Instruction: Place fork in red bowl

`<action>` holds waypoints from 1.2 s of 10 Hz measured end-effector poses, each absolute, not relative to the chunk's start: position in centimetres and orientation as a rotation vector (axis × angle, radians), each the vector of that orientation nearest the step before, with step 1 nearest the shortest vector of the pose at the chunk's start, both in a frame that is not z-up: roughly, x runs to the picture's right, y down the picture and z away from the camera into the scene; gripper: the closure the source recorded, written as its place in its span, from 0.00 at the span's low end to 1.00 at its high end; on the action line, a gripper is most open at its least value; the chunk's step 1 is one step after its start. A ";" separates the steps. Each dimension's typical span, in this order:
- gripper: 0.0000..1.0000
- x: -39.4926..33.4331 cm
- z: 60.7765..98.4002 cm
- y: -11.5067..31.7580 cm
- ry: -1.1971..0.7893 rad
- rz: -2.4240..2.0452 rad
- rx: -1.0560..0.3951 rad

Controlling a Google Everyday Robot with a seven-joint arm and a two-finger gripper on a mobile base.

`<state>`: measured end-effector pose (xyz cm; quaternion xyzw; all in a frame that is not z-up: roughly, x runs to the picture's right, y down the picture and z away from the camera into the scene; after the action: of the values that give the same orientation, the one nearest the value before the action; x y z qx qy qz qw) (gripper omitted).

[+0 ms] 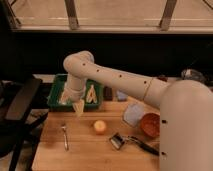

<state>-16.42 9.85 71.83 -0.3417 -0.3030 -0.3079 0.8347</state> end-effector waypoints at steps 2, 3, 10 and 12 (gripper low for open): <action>0.29 -16.6 73.4 11.1 -0.635 -0.634 -0.757; 0.29 -16.9 74.0 12.1 -0.627 -0.635 -0.770; 0.29 -17.1 74.2 12.1 -0.618 -0.639 -0.767; 0.29 -19.6 74.7 12.4 -0.622 -0.662 -0.760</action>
<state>-19.62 12.43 74.70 -0.3580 -0.2933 -0.3118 0.8298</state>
